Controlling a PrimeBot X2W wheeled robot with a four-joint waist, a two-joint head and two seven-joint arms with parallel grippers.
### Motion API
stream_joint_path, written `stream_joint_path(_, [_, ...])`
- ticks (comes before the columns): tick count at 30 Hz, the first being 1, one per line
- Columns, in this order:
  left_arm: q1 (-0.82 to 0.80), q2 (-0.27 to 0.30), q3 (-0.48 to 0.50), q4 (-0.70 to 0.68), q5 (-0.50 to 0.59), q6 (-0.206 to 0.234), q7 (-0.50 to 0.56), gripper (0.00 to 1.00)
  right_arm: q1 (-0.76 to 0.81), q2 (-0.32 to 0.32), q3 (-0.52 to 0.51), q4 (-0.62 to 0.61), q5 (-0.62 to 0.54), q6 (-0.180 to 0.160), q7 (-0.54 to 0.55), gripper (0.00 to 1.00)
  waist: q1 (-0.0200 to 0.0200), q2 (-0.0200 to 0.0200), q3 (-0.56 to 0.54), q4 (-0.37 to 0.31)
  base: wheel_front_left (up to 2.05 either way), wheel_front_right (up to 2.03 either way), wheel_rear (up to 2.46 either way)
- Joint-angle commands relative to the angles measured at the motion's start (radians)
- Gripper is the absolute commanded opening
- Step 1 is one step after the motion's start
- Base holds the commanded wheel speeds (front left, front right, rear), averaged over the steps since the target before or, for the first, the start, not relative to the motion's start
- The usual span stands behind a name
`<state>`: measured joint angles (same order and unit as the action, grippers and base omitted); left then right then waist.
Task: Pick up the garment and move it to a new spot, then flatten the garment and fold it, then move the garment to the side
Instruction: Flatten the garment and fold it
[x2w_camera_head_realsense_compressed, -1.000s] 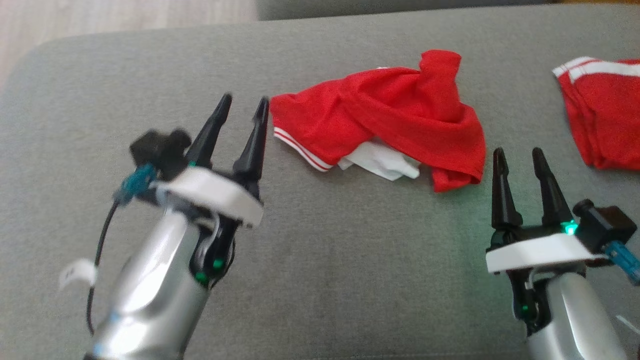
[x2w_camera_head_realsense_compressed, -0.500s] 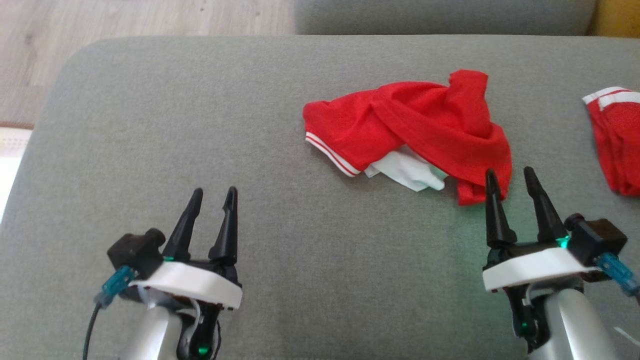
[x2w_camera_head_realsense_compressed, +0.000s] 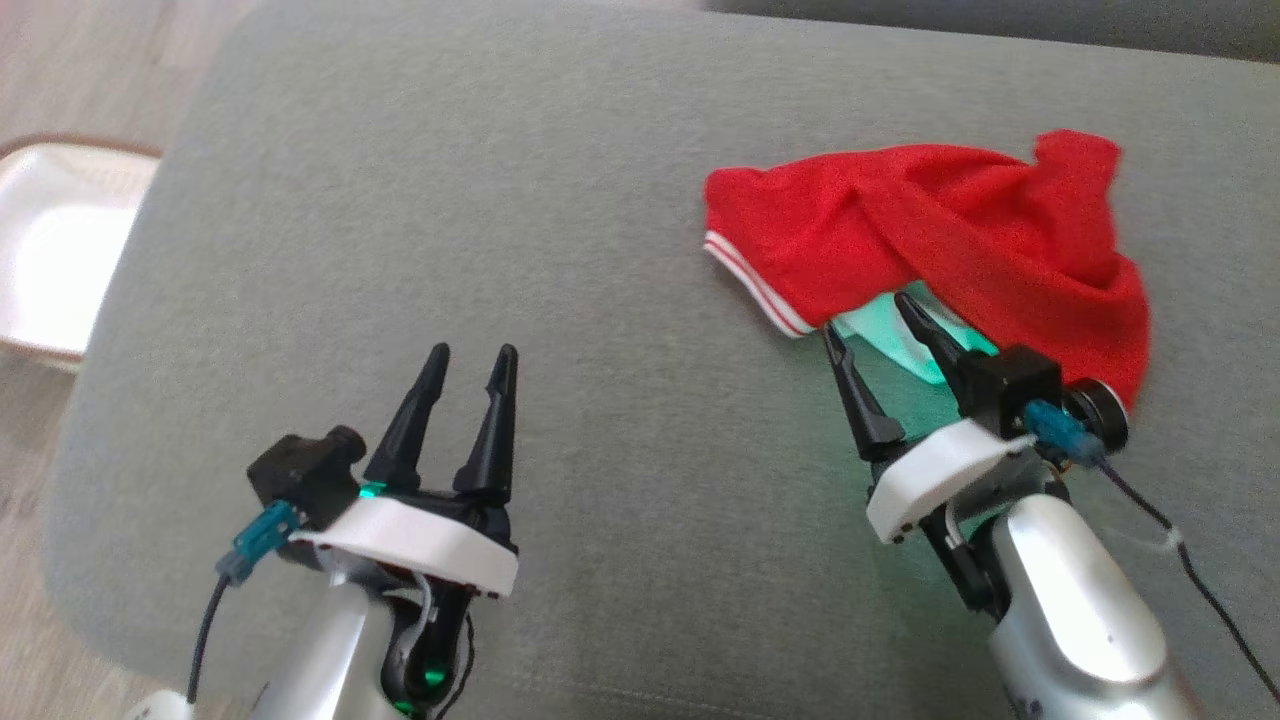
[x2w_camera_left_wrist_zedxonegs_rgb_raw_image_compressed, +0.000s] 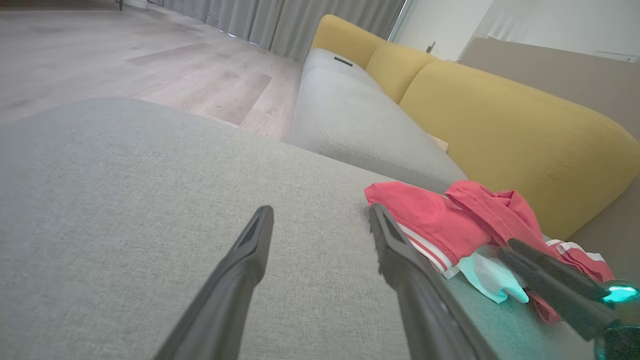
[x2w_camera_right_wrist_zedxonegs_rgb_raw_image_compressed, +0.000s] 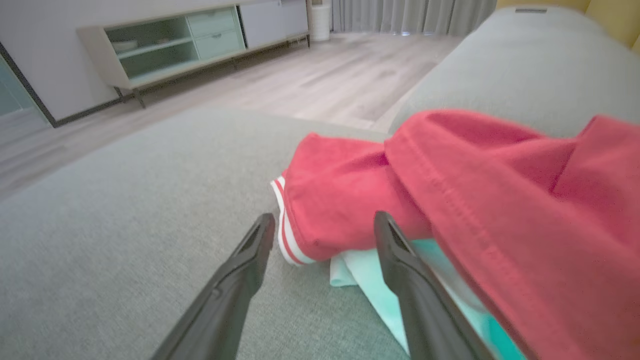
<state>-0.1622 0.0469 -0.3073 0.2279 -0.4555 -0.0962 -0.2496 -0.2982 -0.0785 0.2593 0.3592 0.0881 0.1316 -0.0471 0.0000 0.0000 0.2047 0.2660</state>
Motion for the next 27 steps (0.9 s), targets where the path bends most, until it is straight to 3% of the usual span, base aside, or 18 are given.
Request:
stream_joint_path(1, [-0.038,0.004,0.025,-0.030,-0.007,0.004,-0.012,1.00,-0.033,-0.002,0.026,-0.003,0.006,-0.001,0.010,1.00,0.0000,0.0000,0.021,0.040,0.00,0.00,0.00])
stream_joint_path(7, [-0.036,0.004,0.004,-0.027,-0.032,0.017,-0.012,1.00,-0.119,-0.015,0.008,0.162,0.033,-0.001,0.043,1.00,0.0000,0.0000,0.036,0.101,0.00,0.00,0.00])
stream_joint_path(13, [-0.034,0.003,-0.005,-0.031,-0.039,0.023,-0.012,1.00,-0.190,-0.008,-0.011,0.258,0.063,-0.001,0.005,0.98,0.0000,0.0000,0.044,0.121,0.00,0.00,0.00])
stream_joint_path(14, [-0.033,0.003,-0.006,-0.031,-0.039,0.025,-0.012,1.00,-0.201,-0.007,-0.011,0.267,0.067,-0.001,-0.011,0.00,0.0000,0.0000,0.043,0.121,0.00,0.00,0.00])
stream_joint_path(21, [-0.025,0.003,-0.004,-0.028,-0.036,0.029,-0.012,1.00,-0.241,0.007,0.037,0.291,0.081,-0.001,-0.127,0.00,0.0000,0.0000,0.014,0.077,0.00,0.00,0.00])
stream_joint_path(27, [-0.015,0.003,0.005,-0.023,-0.021,0.026,-0.012,1.00,-0.218,0.020,0.089,0.228,0.094,-0.001,-0.178,0.00,0.0000,0.0000,-0.024,0.016,0.00,0.00,0.00])
